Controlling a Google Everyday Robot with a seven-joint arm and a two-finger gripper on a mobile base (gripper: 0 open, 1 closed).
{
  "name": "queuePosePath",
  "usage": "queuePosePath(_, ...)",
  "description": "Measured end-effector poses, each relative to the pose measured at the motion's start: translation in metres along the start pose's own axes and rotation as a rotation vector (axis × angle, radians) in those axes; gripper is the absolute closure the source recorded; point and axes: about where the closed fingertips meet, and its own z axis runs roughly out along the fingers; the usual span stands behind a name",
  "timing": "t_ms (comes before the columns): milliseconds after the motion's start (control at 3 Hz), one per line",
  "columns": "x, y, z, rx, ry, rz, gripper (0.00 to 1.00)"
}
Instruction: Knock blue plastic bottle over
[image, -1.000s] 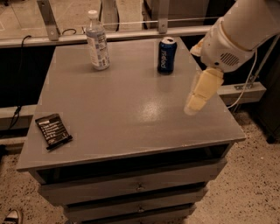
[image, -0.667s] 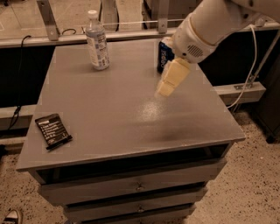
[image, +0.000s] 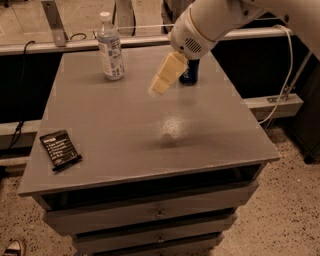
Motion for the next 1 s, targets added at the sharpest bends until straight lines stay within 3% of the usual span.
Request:
queuePosePath(333, -0.009, -0.003, 0.018, -0.003, -0.044, 0.011, 0.00)
queuePosePath(1000, -0.045, -0.035, 0.088, 0.025, -0.191, 0.053, 0.00)
